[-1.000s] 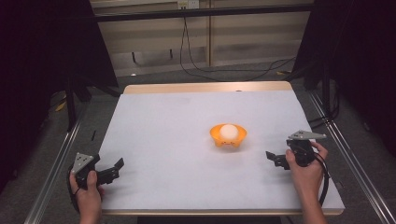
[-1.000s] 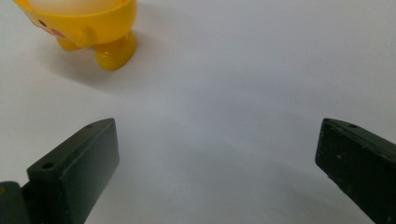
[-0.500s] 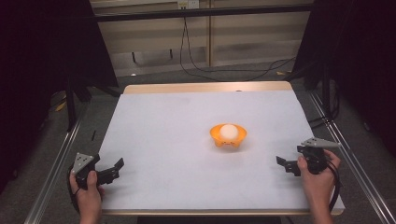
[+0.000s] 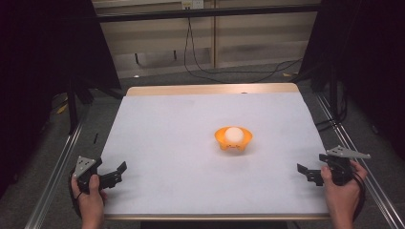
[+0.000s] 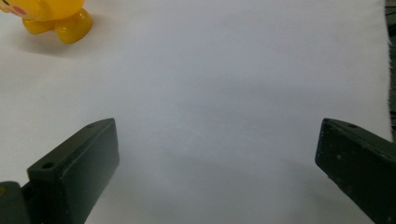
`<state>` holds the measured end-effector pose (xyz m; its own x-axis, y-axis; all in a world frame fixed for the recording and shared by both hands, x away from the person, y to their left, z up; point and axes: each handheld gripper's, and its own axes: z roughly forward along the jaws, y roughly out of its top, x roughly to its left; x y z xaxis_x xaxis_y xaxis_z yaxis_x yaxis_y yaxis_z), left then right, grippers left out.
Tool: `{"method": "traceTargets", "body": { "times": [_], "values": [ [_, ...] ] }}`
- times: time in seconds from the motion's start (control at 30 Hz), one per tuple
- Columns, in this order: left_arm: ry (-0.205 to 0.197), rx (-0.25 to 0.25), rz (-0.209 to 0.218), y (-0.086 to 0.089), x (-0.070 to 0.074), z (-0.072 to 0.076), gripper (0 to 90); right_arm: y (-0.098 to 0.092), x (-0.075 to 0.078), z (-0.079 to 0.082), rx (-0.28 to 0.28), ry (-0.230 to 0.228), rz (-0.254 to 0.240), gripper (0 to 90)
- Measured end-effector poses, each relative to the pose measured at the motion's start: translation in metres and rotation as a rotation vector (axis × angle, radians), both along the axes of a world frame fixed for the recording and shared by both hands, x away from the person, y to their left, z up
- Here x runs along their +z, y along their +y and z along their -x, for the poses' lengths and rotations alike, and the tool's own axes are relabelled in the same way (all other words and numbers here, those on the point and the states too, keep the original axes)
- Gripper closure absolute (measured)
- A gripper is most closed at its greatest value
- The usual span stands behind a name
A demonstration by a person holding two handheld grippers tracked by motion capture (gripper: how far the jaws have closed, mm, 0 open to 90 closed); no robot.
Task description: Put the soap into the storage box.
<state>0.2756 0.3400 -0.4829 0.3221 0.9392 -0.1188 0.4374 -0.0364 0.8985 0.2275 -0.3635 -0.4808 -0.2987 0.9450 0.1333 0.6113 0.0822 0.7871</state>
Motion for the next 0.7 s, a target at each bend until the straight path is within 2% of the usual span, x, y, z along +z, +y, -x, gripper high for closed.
{"method": "traceTargets", "body": {
  "times": [0.17,0.43,0.57,0.7],
  "values": [
    [0.0,0.0,0.004,0.0,0.0,0.0,0.1,-0.013,0.001,0.011,-0.028,-0.007,-0.004,0.0],
    [0.0,-0.001,0.006,0.0,0.0,0.0,0.1,-0.025,0.001,0.027,-0.038,-0.023,-0.002,0.0],
    [0.0,0.0,0.002,0.0,0.0,0.0,0.1,-0.027,0.0,0.034,-0.044,-0.035,-0.014,0.0],
    [0.001,-0.002,-0.001,0.0,0.0,0.0,0.1,-0.025,-0.001,0.038,-0.041,-0.044,0.0,0.0]
  ]
}}
